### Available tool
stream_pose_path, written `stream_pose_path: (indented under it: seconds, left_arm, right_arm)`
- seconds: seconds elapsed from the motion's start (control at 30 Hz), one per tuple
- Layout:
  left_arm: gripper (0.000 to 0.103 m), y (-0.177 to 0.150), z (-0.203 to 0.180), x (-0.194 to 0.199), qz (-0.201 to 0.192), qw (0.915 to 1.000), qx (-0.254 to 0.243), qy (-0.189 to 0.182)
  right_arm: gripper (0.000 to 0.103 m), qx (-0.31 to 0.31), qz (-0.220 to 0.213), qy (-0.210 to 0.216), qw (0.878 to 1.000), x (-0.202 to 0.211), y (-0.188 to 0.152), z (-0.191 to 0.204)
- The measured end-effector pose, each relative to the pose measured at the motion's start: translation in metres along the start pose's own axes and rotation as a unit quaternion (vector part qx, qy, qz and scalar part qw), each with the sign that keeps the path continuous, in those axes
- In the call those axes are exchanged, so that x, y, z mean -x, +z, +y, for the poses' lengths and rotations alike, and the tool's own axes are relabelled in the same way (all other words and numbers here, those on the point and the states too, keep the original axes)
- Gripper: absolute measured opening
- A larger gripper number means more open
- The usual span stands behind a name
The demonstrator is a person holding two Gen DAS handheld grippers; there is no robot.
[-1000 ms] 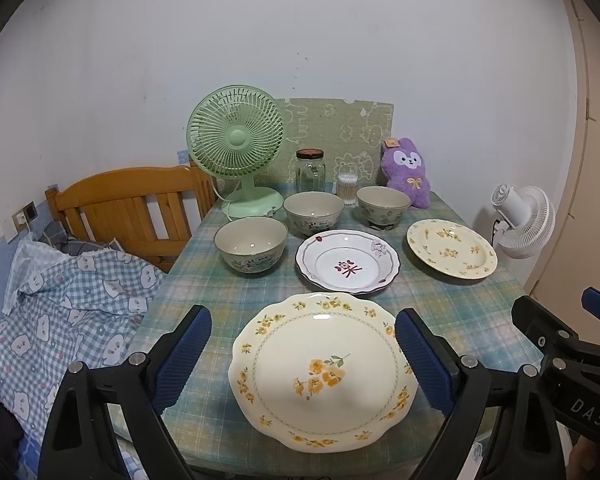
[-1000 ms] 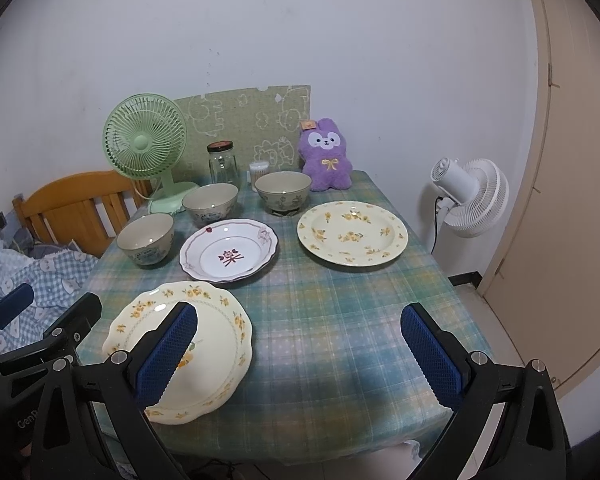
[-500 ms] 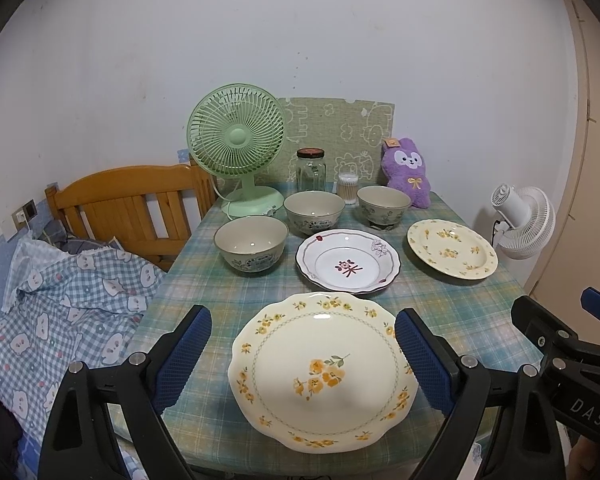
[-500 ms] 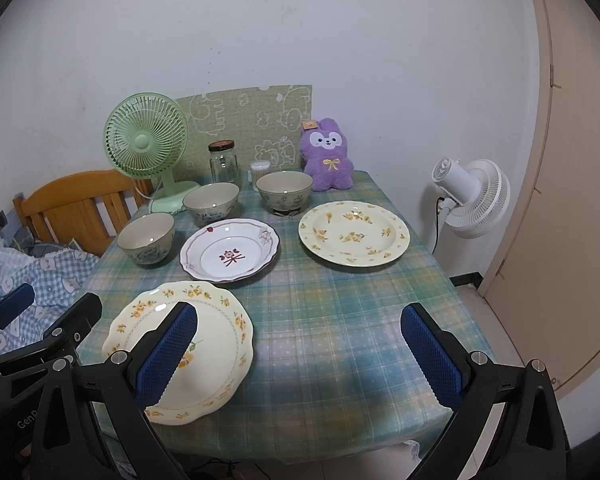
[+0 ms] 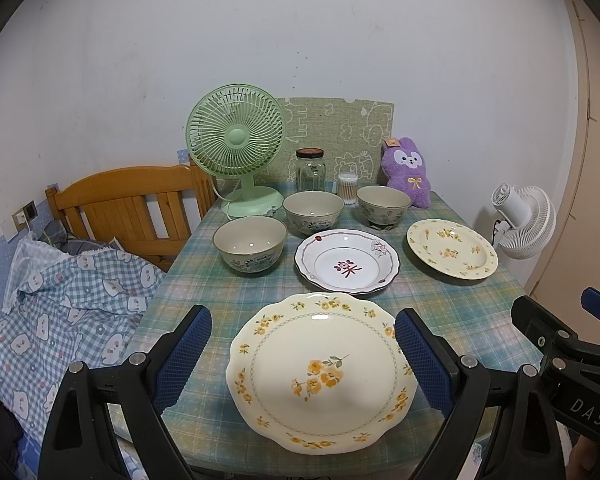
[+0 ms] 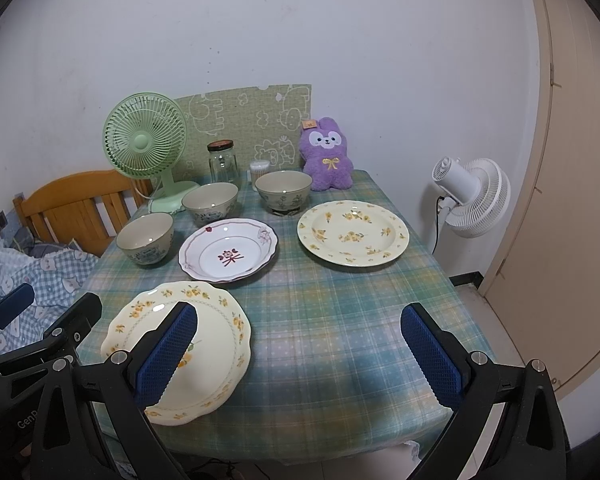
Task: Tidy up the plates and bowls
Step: 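Move both grippers toward the rim of the cream yellow-floral plate, then close both grippers on the floral plate rim and lift it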
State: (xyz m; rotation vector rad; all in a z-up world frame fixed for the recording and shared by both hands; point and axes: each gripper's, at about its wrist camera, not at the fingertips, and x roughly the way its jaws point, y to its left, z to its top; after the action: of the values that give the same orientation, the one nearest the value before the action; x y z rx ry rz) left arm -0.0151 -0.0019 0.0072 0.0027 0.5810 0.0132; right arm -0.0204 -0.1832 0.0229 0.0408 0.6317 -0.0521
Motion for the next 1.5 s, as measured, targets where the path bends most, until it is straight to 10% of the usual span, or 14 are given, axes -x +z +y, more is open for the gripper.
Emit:
stream_pose_path:
  seconds: [0.63, 1.5]
  left_arm:
    - [0.088, 0.006, 0.003, -0.009, 0.015, 0.9999, -0.002, 0.003]
    - [0.073, -0.019, 0.048, -0.149, 0.189, 0.9821, 0.002, 0.002]
  right_arm:
    - [0.097, 0.005, 0.018, 0.009, 1.000, -0.010, 0.011, 0.010]
    - [0.080, 0.024, 0.184, 0.006, 0.983, -0.156, -0.009, 0.083]
